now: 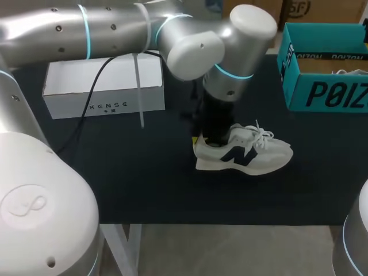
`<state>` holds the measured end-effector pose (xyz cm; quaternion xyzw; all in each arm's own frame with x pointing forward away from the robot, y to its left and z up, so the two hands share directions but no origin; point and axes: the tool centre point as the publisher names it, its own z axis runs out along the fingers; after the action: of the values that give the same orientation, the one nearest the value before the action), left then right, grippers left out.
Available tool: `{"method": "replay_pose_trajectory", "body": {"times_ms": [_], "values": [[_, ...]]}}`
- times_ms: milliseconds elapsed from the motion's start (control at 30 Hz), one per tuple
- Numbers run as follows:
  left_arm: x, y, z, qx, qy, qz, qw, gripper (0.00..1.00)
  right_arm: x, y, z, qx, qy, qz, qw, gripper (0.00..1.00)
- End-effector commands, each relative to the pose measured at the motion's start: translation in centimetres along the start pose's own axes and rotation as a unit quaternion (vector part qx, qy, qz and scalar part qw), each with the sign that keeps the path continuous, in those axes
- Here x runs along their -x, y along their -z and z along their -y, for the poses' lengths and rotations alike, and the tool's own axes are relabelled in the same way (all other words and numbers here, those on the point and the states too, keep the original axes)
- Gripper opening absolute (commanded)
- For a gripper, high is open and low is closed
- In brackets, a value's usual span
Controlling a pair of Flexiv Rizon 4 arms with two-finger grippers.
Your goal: Take the shoe out of the shoebox, open the shoe tongue, remove and reinsert the insole, then place the shoe into the shoebox
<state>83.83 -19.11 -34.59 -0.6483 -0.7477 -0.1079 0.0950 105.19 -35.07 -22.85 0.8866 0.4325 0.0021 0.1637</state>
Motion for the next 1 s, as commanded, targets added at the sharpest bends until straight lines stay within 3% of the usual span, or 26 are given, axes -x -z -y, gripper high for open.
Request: {"method": "replay_pose_trajectory", "body": {"times_ms": [33, 167, 233, 267, 500, 767, 867, 933, 1000], "values": [[0.2, -0.3, 0.1, 0.005, 0.001, 0.000, 1.000, 0.00, 0.0, 0.0, 0.0, 0.000, 0.000, 0.000, 1.000, 1.00], [0.4, -0.6, 0.1, 0.010, 0.003, -0.003, 1.000, 0.00, 0.0, 0.0, 0.0, 0.000, 0.000, 0.000, 1.000, 1.00], [0.6, -0.7, 0.1, 0.011, 0.003, -0.003, 1.000, 0.49, 0.0, 0.0, 0.0, 0.000, 0.000, 0.000, 1.000, 1.00], [0.6, -0.7, 0.1, 0.008, 0.001, 0.002, 1.000, 1.00, 0.0, 0.0, 0.0, 0.000, 0.000, 0.000, 1.000, 1.00], [0.3, 0.1, 0.6, 0.013, 0.006, 0.008, 1.000, 1.00, 0.0, 0.0, 0.0, 0.000, 0.000, 0.000, 1.000, 1.00], [-4.2, 4.9, 1.4, 0.056, 0.063, 0.035, 0.996, 1.00, 0.0, 0.0, 0.0, 0.000, 0.000, 0.000, 1.000, 1.00], [-5.7, 6.3, 1.9, 0.070, 0.083, 0.080, 0.991, 1.00, 0.0, 0.0, 0.0, 0.000, 0.000, 0.000, 1.000, 1.00], [-6.6, 6.5, 2.5, 0.068, 0.105, 0.205, 0.971, 1.00, 0.0, 0.0, 0.0, 0.000, 0.000, 0.000, 1.000, 1.00], [-7.8, 6.0, 3.2, 0.063, 0.126, 0.211, 0.967, 1.00, 0.0, 0.0, 0.0, 0.000, 0.000, 0.000, 1.000, 1.00]]}}
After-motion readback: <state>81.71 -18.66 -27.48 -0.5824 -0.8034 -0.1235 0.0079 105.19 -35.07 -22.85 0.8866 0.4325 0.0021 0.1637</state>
